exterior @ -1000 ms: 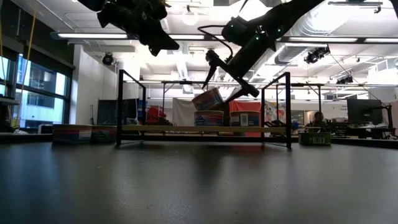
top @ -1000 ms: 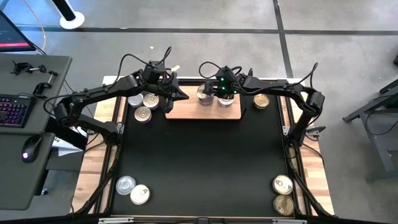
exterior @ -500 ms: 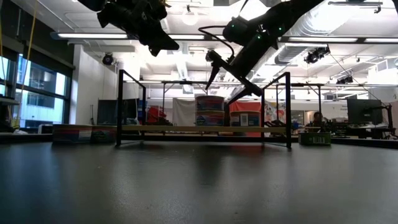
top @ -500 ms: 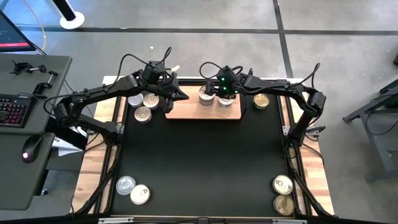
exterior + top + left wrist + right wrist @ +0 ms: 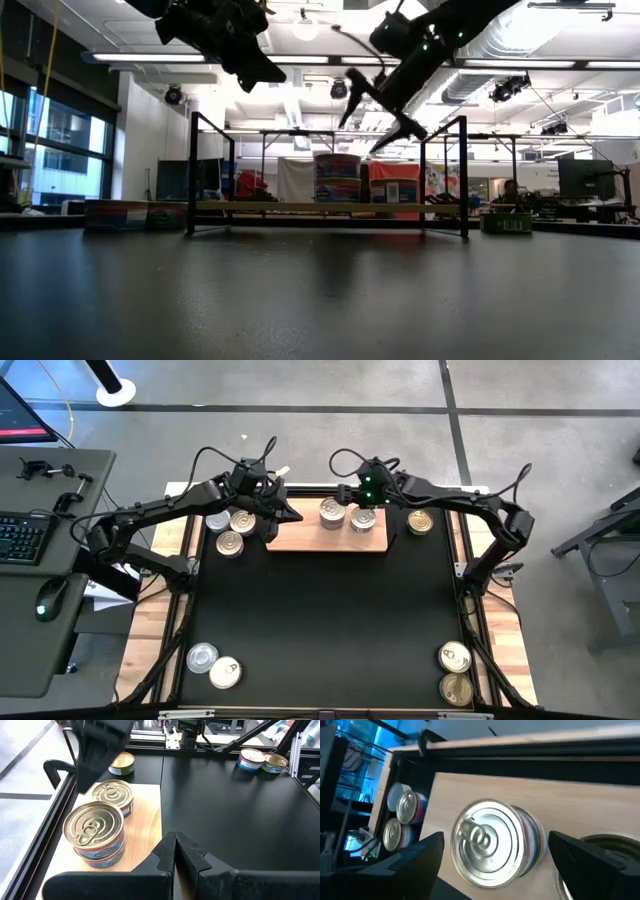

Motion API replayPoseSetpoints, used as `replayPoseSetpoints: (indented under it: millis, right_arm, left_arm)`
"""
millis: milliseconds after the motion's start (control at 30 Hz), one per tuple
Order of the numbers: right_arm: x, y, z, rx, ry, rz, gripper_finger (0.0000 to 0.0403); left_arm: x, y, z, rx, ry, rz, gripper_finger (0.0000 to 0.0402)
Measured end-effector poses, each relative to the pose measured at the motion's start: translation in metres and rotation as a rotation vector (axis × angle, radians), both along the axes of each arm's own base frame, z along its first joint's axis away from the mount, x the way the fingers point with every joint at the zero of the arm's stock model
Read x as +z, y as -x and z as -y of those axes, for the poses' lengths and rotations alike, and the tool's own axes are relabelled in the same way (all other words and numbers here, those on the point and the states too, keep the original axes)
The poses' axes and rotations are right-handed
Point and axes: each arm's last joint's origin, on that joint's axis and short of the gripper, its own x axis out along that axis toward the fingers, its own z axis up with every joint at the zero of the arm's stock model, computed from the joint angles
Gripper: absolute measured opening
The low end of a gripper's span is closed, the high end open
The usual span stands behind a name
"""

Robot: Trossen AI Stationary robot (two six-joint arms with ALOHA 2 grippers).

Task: Stack canned seafood by type on shelf
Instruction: Stack the left blue-pink tuna can on top of the other blue-pink tuna can on the shelf

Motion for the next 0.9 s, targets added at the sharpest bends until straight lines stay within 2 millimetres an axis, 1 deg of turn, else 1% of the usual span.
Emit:
replayPoseSetpoints:
  millis: [100, 167, 233, 300, 400, 500, 633, 733, 800, 833, 900]
  right_arm:
    - [0.014, 0.001, -0.003, 0.035, 0.062, 0.054, 0.0348]
    - [0.023, -0.001, -0.007, 0.069, 0.106, 0.106, 0.0348]
    - [0.032, -0.004, -0.012, 0.106, 0.139, 0.176, 0.0348]
    - [0.044, -0.01, -0.019, 0.186, 0.175, 0.274, 0.0348]
    - [0.055, -0.018, -0.032, 0.323, 0.213, 0.395, 0.0348]
    - [0.062, -0.025, -0.044, 0.429, 0.242, 0.471, 0.0348]
    - [0.062, -0.027, -0.058, 0.503, 0.25, 0.452, 0.0348]
    - [0.064, -0.026, -0.069, 0.546, 0.259, 0.44, 0.0348]
    - [0.067, -0.025, -0.078, 0.584, 0.265, 0.432, 0.0348]
    - [0.068, -0.024, -0.083, 0.604, 0.271, 0.424, 0.0346]
    - [0.069, -0.021, -0.092, 0.627, 0.276, 0.392, 0.0334]
  left_arm:
    - [0.0, 0.0, 0.0, 0.0, 0.007, 0.003, 0.0]
    - [0.0, -0.001, 0.001, 0.002, 0.019, 0.003, 0.0]
    - [0.0, -0.002, 0.003, 0.007, 0.05, 0.004, 0.0]
    - [0.002, -0.002, 0.007, -0.02, 0.098, 0.015, 0.0]
    - [0.008, -0.002, 0.019, -0.084, 0.111, 0.042, 0.0]
    - [0.015, -0.002, 0.032, -0.117, 0.098, 0.057, 0.0]
    - [0.02, 0.0, 0.054, -0.167, 0.108, 0.041, 0.0]
    - [0.02, 0.01, 0.071, -0.209, 0.14, -0.041, 0.0]
    - [0.019, 0.023, 0.083, -0.184, 0.143, -0.133, 0.0]
    - [0.018, 0.031, 0.088, -0.132, 0.142, -0.195, 0.0]
    - [0.016, 0.048, 0.097, 0.042, 0.133, -0.333, 0.0]
